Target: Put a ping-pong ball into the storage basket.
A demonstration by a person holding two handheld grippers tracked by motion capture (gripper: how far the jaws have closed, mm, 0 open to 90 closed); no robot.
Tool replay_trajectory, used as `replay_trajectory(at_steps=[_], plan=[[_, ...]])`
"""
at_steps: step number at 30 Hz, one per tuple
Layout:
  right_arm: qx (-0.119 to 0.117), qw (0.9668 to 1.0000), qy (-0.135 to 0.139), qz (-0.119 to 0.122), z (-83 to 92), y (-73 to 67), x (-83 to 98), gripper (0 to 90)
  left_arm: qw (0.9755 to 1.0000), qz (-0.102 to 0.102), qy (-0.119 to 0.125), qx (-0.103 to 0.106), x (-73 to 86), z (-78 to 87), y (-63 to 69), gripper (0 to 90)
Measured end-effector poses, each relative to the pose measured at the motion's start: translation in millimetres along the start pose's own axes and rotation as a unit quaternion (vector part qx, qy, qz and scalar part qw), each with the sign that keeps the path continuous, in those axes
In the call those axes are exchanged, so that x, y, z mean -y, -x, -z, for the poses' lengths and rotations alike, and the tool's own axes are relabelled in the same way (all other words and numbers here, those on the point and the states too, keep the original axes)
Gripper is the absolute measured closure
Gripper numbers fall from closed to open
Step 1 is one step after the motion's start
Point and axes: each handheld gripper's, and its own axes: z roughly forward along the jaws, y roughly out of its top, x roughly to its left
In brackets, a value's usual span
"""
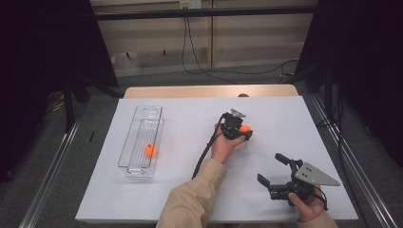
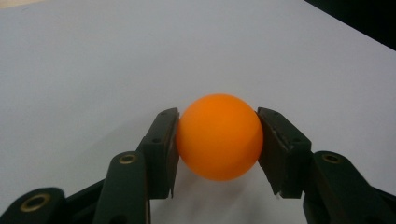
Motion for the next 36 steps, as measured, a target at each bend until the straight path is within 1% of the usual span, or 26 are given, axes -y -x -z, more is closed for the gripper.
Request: replay_trajectory(at_steps=[3, 4, 6, 8, 11, 13, 15, 16, 17, 24, 25, 26, 30, 31, 33, 35, 36], plan=[[0.0, 1.0, -0.001, 0.0, -0.1, -0.1, 0.1, 3.1, 1.0, -0.003, 0.0, 0.003, 0.0, 2.8, 1.7, 50.9], [0.0, 1.0, -0.001, 0.0, -0.2, -0.1, 0.1, 3.1, 1.0, -0.001, 0.003, 0.004, 0.5, 3.5, 2.3, 50.9], [0.0, 1.0, -0.001, 0.0, -0.3, -0.2, 0.1, 3.1, 1.0, -0.004, 0.001, 0.005, 1.5, 5.4, 1.9, 50.9], [0.0, 1.0, -0.001, 0.001, -0.4, -0.1, 0.2, 3.1, 1.0, 0.0, 0.005, 0.007, 2.9, 6.9, 1.7, 50.9], [0.0, 1.0, -0.001, 0.002, -0.7, 0.1, 0.2, 3.1, 1.0, -0.005, 0.003, 0.007, 4.0, 9.5, 1.0, 50.9], [0.0, 1.0, -0.001, 0.002, -0.7, 0.1, 0.2, 3.1, 1.0, -0.003, 0.004, 0.007, 4.9, 10.8, 1.2, 50.9], [0.0, 1.0, -0.001, 0.002, -0.9, 0.1, 0.2, 3.1, 0.9999, -0.007, 0.0, 0.008, 5.5, 13.1, 0.9, 50.9], [0.0, 1.0, -0.001, 0.002, -0.9, 0.0, 0.3, 3.1, 0.9999, -0.005, 0.002, 0.01, 5.9, 13.8, 1.4, 50.9], [0.0, 1.0, -0.001, 0.002, -0.9, -0.1, 0.3, 3.1, 0.9999, -0.007, 0.001, 0.011, 6.1, 14.9, 1.1, 50.8], [0.0, 1.0, -0.001, 0.003, -1.2, -0.1, 0.3, 3.1, 0.9999, -0.012, 0.0, 0.01, 8.8, 21.8, -0.4, 50.9], [0.0, 1.0, -0.001, 0.003, -1.1, -0.1, 0.3, 3.1, 0.9999, -0.008, 0.002, 0.009, 9.4, 22.3, -0.2, 50.9], [0.0, 1.0, 0.0, 0.003, -1.1, -0.2, 0.3, 3.1, 0.9999, -0.013, -0.001, 0.008, 9.9, 23.6, -0.9, 50.9], [0.0, 1.0, -0.001, 0.003, -1.3, -0.2, 0.2, 3.1, 0.9999, -0.011, -0.001, 0.007, 11.8, 27.2, -2.8, 50.9], [0.0, 1.0, -0.001, 0.003, -1.3, -0.2, 0.3, 3.1, 0.9999, -0.006, 0.003, 0.008, 12.4, 28.0, -3.3, 50.8], [0.0, 1.0, 0.0, 0.003, -1.3, -0.1, 0.2, 3.1, 0.9999, -0.011, -0.001, 0.007, 12.9, 30.9, -5.2, 50.9], [0.0, 1.0, 0.0, 0.002, -1.1, -0.1, 0.2, 3.1, 1.0, -0.007, 0.002, 0.005, 13.5, 32.6, -5.4, 50.8], [0.0, 1.0, 0.0, 0.002, -1.0, -0.1, 0.1, 3.1, 0.9999, -0.011, 0.0, 0.005, 13.7, 34.0, -6.0, 50.9]])
